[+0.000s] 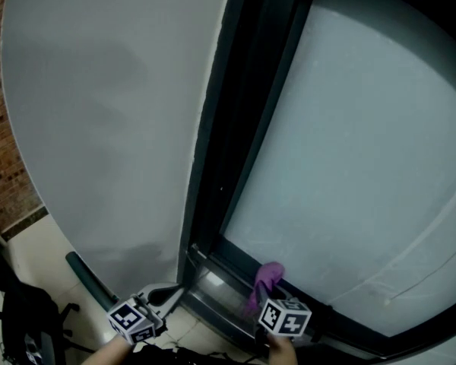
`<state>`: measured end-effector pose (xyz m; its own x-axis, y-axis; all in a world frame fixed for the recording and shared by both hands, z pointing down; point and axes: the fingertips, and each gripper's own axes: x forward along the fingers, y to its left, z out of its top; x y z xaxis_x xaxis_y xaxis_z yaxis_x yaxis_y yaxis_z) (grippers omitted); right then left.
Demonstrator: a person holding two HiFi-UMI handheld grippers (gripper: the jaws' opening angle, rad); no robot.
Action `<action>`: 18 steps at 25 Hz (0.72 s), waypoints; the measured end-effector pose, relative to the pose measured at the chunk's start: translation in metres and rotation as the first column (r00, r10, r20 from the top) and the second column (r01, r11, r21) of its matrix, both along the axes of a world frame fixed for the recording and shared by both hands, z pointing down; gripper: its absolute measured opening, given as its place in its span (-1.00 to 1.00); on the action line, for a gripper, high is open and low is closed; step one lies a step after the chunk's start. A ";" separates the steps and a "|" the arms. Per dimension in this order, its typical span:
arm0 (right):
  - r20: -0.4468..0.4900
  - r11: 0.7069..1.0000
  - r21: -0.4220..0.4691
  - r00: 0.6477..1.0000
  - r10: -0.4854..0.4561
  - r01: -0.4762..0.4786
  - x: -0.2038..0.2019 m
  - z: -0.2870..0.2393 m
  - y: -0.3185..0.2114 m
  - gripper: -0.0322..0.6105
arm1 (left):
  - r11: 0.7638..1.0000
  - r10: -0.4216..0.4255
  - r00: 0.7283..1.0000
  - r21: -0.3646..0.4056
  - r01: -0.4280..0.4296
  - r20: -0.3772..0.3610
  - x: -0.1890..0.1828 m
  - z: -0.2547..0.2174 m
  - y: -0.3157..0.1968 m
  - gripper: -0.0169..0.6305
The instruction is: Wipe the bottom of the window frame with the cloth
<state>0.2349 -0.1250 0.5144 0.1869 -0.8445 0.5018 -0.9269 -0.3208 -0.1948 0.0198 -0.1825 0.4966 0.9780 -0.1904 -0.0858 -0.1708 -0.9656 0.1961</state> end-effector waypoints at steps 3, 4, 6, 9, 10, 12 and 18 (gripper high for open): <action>0.004 1.000 -0.002 1.000 -0.009 0.009 -0.003 0.001 -0.006 -0.64 | 1.000 -0.019 1.000 0.002 0.019 -0.007 -0.008 0.001 -0.003 -0.93; 0.008 1.000 -0.004 1.000 -0.012 0.012 -0.004 0.002 -0.008 -0.64 | 1.000 -0.026 1.000 0.002 0.026 -0.007 -0.011 0.002 -0.005 -0.93; 0.006 1.000 -0.010 1.000 -0.021 0.021 -0.007 0.002 -0.013 -0.64 | 0.999 -0.034 0.999 -0.002 0.034 -0.001 -0.016 0.001 -0.007 -0.93; -0.015 0.999 -0.025 0.999 -0.041 0.041 -0.009 -0.001 -0.021 -0.64 | 0.999 -0.048 0.999 0.009 0.048 -0.004 -0.020 0.000 -0.013 -0.93; -0.021 0.998 -0.032 0.999 -0.049 0.048 -0.010 -0.001 -0.024 -0.64 | 0.999 -0.051 0.999 0.013 0.051 -0.004 -0.021 -0.001 -0.014 -0.93; -0.026 0.997 -0.041 0.998 -0.064 0.063 -0.014 -0.001 -0.029 -0.64 | 0.998 -0.063 0.998 0.025 0.063 -0.011 -0.024 -0.001 -0.016 -0.93; -0.066 0.989 -0.080 0.989 -0.132 0.126 -0.023 0.001 -0.048 -0.64 | 0.995 -0.094 0.995 0.030 0.095 -0.015 -0.032 -0.002 -0.022 -0.93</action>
